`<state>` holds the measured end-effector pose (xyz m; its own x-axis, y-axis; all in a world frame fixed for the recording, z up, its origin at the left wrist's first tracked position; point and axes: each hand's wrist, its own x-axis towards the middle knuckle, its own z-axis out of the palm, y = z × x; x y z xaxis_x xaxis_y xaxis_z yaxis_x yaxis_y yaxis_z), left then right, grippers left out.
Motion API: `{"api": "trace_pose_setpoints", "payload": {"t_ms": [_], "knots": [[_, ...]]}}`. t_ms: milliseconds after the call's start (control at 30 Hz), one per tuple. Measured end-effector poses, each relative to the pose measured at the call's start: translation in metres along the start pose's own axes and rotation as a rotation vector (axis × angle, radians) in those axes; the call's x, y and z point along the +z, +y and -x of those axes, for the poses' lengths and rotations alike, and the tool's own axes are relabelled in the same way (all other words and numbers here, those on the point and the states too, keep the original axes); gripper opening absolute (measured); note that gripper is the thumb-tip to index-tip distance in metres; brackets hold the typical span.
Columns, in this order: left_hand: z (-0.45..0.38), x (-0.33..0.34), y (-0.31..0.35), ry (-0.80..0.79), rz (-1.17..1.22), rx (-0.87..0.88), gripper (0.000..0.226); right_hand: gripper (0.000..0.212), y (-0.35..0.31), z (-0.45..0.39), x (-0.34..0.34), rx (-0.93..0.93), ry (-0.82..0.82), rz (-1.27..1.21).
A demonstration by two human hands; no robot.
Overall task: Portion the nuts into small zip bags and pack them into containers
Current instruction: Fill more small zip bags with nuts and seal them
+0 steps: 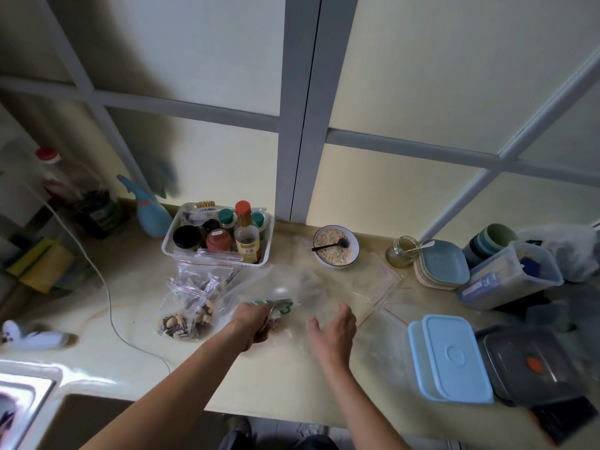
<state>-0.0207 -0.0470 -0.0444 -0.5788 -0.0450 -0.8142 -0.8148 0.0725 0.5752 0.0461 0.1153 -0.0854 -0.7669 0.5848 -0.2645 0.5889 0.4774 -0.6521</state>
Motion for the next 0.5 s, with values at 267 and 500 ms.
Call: {"api": "trace_pose_setpoints", "payload": {"t_ms": [267,500], "knots": [[-0.01,-0.005,-0.004,0.025,-0.536,0.239,0.032,0.021,-0.005,-0.038,-0.029,0.009,-0.249,-0.183],[-0.009,-0.006,0.015,0.051,-0.948,0.38,0.025,0.029,-0.017,-0.059,-0.04,-0.061,-0.377,-0.501]]}}
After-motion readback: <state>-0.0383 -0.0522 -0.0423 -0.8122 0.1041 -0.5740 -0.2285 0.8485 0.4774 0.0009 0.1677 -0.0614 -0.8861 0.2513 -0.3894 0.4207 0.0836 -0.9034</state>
